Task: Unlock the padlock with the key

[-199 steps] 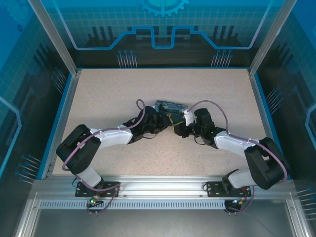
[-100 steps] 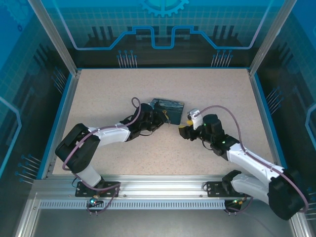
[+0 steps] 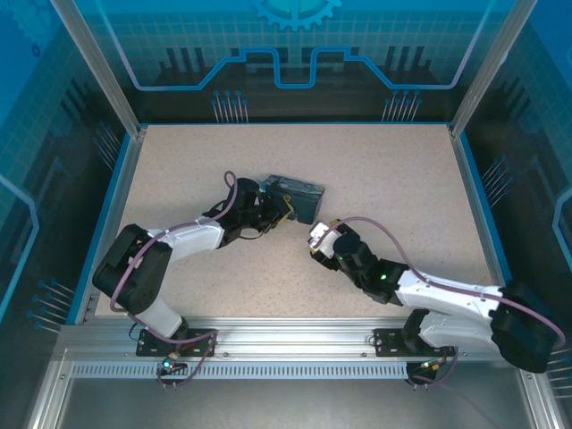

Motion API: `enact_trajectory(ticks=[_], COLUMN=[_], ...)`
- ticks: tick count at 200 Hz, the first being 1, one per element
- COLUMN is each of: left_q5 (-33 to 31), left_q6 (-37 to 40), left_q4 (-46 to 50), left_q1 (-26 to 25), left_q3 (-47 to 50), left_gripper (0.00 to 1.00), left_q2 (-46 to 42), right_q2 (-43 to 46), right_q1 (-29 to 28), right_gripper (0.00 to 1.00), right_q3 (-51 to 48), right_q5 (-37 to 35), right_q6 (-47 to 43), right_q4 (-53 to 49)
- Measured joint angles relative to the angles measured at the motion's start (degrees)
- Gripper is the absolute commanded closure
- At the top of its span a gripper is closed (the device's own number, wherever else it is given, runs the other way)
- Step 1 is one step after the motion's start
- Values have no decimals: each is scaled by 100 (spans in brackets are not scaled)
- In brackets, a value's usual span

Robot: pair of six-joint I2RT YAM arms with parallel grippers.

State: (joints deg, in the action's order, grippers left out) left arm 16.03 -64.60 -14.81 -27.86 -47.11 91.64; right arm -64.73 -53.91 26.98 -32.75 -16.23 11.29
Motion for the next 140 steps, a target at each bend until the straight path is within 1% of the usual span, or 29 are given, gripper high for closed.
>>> enact_trajectory(ticks=[42, 54, 70, 95, 106, 122, 140], left_q5=[144, 164, 184, 186, 184, 181, 179], left_q6=[0, 0, 0, -4, -11, -50, -120], left_q4=[216, 258, 258, 256, 247, 214, 199], left_q1=[181, 195, 199, 199, 199, 199, 179], left_q3=[0, 0, 2, 2, 17, 76, 155], left_gripper=[97, 97, 97, 97, 97, 97, 97], left_q2=[-208, -251, -275, -299, -313, -343, -374], right_q2=[-815, -944, -992, -990, -990, -992, -1086], right_q1=[-107, -92, 11, 422, 678, 1154, 1860], right_gripper=[29, 29, 31, 35, 36, 39, 42], right_q3=[221, 275, 334, 396, 407, 415, 431], right_q5=[-219, -140, 184, 935, 1392, 2269, 3388], right_q6=[-470, -481, -367, 42, 313, 815, 1626], right_q4=[577, 688, 734, 824, 846, 931, 1198])
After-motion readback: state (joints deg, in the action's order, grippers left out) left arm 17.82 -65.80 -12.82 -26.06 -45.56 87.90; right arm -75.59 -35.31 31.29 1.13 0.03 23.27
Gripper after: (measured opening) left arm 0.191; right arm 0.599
